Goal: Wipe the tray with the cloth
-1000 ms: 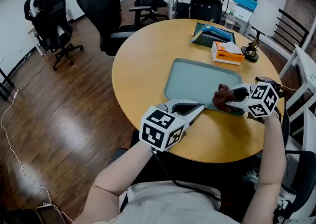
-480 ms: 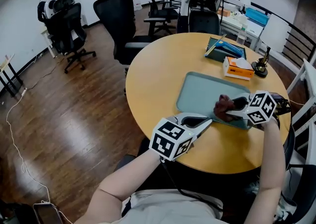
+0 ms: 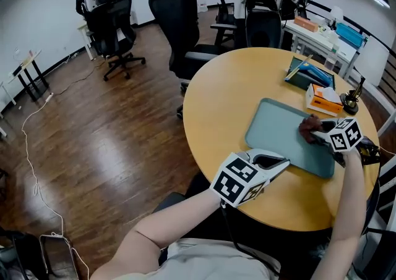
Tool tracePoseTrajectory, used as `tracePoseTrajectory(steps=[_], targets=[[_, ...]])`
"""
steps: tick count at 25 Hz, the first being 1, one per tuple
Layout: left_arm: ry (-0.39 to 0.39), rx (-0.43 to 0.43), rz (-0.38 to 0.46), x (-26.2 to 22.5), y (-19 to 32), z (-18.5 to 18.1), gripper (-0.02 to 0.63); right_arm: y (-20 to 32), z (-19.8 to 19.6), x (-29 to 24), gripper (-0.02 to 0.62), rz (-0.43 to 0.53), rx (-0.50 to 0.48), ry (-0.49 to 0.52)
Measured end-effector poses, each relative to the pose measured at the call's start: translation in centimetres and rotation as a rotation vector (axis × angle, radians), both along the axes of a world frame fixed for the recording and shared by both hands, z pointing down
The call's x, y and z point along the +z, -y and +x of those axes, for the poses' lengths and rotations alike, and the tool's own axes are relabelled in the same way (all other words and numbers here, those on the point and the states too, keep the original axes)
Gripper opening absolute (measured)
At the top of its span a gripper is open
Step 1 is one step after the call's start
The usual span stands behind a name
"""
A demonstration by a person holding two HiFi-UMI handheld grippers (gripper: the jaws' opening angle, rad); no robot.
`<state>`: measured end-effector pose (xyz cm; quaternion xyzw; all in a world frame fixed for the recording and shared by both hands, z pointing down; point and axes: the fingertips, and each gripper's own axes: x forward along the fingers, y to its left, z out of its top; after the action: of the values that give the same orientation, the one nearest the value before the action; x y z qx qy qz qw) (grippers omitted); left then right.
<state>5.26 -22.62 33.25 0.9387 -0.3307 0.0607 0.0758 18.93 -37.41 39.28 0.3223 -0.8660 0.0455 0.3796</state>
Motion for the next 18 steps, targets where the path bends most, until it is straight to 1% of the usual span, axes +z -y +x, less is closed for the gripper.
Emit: tracePoseTrajectory(steps=[2,3,6,10,12,15,18], targets=[[-0.008,0.018,-0.011,0.0,-1.1,-0.2,0.002,-0.4,1.3,-0.1,0.164,0.021,0.042,-0.012],[-0.012,0.021,-0.012,-0.1,-1.3,-0.6,0.002,-0.2,1.5,-0.2,0.163,0.037,0.046,-0.014],[-0.026,-0.005,0.003,-1.1,-0.1,-2.3,0.002,2.3,-0.2,-0.2,0.164,0.048,0.027,-0.014],[-0.047,-0.014,-0.004,-0.5,1.1,-1.6,0.002,3.5,-0.1,0.4,0.164,0.043,0.032,-0.070],[-0.049,-0.018,-0.007,-0.3,1.3,-1.6,0.002,3.8,-0.2,0.4,0.164,0.048,0.032,-0.083],[-0.055,-0.024,-0.005,-0.4,1.4,-1.8,0.002,4.3,-1.3,0.4,0.163,0.057,0.024,-0.092],[-0.060,-0.024,-0.007,-0.4,1.3,-1.9,0.002,4.7,-3.2,0.4,0.164,0.061,-0.002,-0.083]])
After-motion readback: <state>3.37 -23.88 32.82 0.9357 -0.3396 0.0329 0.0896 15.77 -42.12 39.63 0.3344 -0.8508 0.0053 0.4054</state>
